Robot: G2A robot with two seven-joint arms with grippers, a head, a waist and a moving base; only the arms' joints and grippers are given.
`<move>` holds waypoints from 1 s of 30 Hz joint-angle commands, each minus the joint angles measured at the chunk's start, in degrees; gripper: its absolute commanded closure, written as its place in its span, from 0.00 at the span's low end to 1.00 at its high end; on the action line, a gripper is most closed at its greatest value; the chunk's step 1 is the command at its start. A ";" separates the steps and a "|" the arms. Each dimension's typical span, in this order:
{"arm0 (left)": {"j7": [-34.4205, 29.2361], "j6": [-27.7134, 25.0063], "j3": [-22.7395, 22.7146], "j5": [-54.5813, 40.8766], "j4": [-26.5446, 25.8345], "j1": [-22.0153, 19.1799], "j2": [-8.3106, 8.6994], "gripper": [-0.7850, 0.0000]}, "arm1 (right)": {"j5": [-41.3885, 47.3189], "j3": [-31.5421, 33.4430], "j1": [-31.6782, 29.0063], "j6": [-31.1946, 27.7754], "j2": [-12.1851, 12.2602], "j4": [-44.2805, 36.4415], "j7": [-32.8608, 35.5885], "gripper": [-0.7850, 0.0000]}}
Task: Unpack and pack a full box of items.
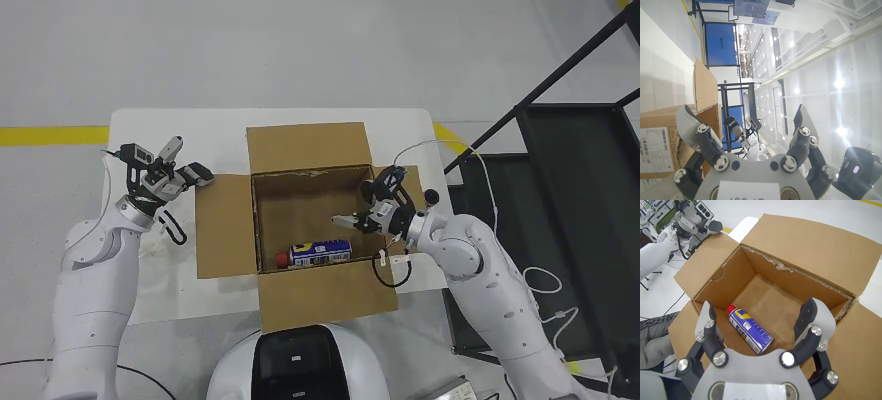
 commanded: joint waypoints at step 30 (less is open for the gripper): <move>0.00 0.00 0.00 0.00 0.00 0.00 0.00 0.00 | -8.01 -28.19 32.04 -15.39 -3.95 19.20 26.49 0.00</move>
